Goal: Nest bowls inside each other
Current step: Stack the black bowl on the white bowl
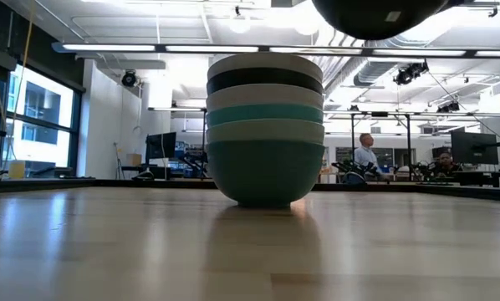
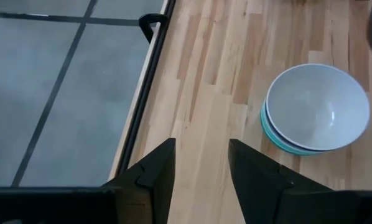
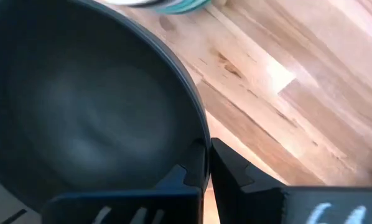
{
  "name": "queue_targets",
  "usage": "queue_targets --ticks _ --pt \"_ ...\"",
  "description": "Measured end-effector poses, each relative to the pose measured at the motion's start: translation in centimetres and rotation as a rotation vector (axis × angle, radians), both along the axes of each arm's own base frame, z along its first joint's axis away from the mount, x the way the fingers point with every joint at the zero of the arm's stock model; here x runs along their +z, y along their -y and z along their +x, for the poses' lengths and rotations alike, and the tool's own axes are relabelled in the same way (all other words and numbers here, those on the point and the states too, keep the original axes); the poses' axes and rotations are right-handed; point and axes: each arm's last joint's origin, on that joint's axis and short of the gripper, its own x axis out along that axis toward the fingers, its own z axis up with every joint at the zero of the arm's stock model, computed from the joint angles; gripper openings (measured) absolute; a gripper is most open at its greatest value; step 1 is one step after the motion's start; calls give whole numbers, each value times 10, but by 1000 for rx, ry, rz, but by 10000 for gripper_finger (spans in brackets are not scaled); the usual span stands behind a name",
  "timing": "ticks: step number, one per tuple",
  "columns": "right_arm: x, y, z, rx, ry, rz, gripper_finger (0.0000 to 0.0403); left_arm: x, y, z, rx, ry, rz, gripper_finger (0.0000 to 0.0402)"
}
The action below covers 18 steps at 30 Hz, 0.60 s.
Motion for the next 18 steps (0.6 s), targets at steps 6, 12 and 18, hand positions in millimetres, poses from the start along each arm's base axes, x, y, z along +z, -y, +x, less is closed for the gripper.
queue_targets --ticks 6,12,18 --pt "13 28 0 -18 35 -47 0 0 0 0 0 0 0 138" --pt "40 52 -10 -80 65 -122 0 0 0 0 1 0 -1 138" --pt "57 65 -2 -60 35 -172 0 0 0 0 2 1 -2 138"
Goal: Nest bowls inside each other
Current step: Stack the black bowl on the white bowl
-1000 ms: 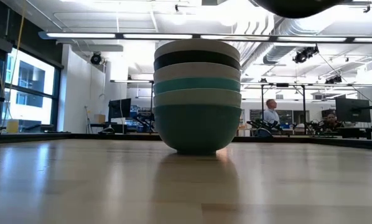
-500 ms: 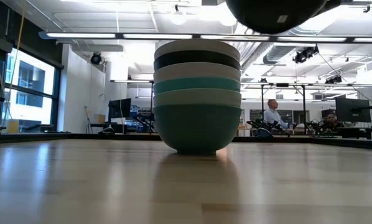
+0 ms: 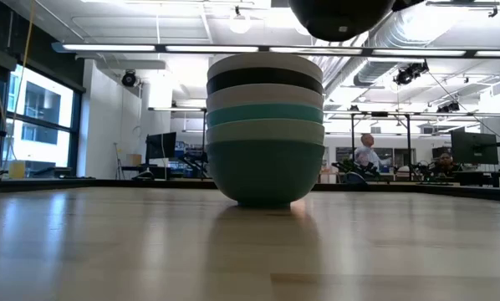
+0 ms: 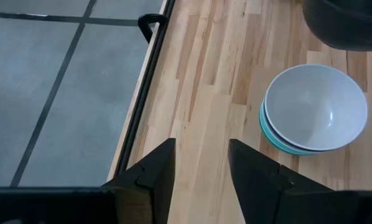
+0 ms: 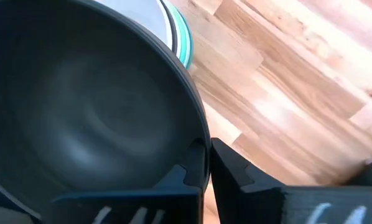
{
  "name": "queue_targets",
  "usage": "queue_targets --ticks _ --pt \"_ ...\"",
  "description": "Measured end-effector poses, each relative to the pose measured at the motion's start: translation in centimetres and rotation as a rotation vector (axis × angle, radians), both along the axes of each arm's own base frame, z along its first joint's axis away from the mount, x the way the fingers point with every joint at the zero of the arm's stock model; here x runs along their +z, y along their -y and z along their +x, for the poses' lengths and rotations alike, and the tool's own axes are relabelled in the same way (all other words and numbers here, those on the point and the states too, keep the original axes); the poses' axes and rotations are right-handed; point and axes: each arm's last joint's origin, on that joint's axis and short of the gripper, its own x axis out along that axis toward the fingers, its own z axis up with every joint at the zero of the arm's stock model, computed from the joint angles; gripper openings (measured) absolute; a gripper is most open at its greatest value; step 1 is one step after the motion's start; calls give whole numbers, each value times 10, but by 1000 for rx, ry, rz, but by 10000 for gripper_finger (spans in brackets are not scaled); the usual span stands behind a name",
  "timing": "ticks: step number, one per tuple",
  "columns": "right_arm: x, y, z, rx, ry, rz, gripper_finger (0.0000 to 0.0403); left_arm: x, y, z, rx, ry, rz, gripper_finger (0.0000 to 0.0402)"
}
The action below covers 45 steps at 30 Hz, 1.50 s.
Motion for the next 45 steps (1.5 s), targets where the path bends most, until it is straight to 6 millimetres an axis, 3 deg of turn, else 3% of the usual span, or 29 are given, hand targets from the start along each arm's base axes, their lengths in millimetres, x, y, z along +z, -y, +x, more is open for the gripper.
queue_targets --ticks 9,18,24,34,45 --pt "14 20 51 94 67 -69 0 0 0 0 15 8 -11 138" --pt "-16 31 94 148 -5 -37 0 -8 0 -22 152 -34 15 138" --pt "-30 34 106 155 -47 -42 0 -24 2 -53 262 -64 2 138" --pt "-47 33 120 161 -101 -45 0 -41 16 -101 384 86 5 138" --pt "-67 30 134 176 -158 -44 0 -46 31 -128 396 159 10 138"
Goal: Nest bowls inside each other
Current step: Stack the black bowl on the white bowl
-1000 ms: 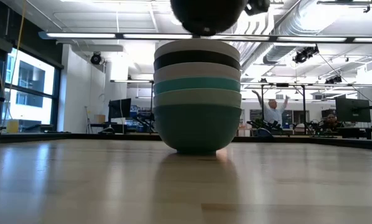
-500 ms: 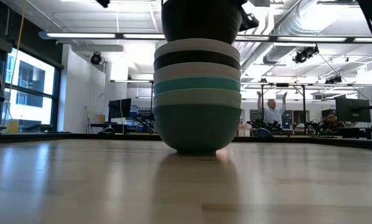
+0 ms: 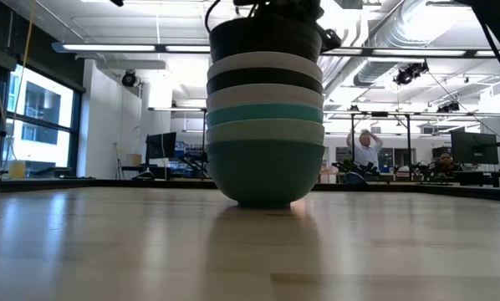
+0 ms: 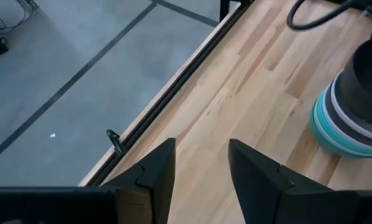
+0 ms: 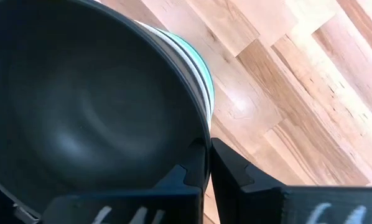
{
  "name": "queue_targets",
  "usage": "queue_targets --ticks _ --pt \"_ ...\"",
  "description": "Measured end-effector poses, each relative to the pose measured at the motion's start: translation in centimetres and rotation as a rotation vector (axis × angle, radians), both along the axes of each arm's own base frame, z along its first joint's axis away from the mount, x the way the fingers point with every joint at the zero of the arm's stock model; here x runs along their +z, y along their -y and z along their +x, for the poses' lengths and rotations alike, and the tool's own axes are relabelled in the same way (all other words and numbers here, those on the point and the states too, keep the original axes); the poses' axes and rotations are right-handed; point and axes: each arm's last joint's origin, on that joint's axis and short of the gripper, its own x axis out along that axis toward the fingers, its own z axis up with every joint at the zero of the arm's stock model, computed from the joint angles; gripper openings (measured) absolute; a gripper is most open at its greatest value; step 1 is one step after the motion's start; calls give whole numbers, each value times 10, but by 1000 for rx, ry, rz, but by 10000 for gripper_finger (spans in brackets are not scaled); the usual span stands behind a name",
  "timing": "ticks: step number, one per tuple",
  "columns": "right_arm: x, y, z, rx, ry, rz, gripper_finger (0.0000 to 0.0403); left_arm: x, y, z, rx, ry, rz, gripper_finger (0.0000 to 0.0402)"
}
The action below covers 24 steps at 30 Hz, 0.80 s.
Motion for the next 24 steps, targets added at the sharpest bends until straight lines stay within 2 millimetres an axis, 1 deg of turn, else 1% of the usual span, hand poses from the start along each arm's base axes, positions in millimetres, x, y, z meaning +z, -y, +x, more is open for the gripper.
queue_targets --ticks 14,24 --pt "-22 -9 15 44 -53 46 0 1 5 -8 -18 1 4 138" --pt "-23 -9 15 44 -53 50 0 2 8 -12 -36 13 7 138"
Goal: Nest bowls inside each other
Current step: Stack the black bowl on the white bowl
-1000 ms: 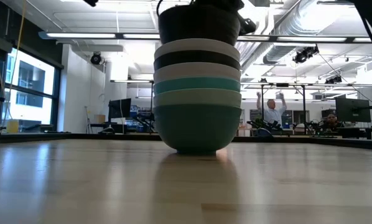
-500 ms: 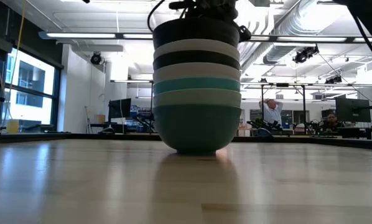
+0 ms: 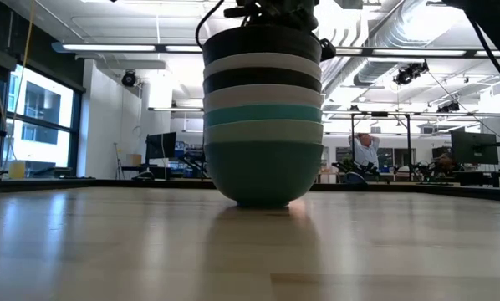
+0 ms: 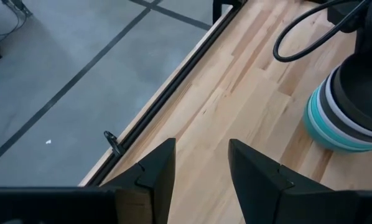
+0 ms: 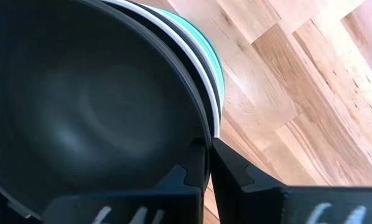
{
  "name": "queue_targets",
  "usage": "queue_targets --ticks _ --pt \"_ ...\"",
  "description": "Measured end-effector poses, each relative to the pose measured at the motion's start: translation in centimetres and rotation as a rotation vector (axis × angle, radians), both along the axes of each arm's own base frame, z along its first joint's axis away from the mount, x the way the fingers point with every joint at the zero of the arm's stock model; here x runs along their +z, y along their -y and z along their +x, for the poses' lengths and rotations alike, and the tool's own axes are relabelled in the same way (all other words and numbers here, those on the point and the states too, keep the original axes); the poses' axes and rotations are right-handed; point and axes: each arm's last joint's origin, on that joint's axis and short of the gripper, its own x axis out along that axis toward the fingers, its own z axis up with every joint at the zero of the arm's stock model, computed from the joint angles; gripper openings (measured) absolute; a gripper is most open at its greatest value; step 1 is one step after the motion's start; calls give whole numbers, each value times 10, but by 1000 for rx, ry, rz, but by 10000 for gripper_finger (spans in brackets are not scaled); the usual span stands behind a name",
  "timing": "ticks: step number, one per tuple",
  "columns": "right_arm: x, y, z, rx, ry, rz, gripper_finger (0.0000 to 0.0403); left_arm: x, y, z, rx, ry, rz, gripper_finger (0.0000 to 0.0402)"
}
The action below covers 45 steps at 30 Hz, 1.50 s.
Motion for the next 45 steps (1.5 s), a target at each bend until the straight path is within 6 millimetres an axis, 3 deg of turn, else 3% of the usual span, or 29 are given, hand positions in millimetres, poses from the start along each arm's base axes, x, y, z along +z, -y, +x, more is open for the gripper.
queue_targets --ticks 8,17,24,32,40,45 --pt "0 -1 0 -7 1 19 10 0 0 0 0 0 0 138" --pt "3 -1 -1 -7 7 18 99 0 0 0 -6 -5 4 138" --pt "26 0 -16 -38 65 -6 130 0 0 0 -7 -4 3 138" --pt "35 1 -23 -62 81 -67 121 0 -1 3 -30 10 -14 138" --pt "28 1 -18 -22 66 -86 15 0 0 3 -34 18 -25 138" --pt "28 1 -18 -23 65 -87 13 0 0 3 -35 19 -26 138"
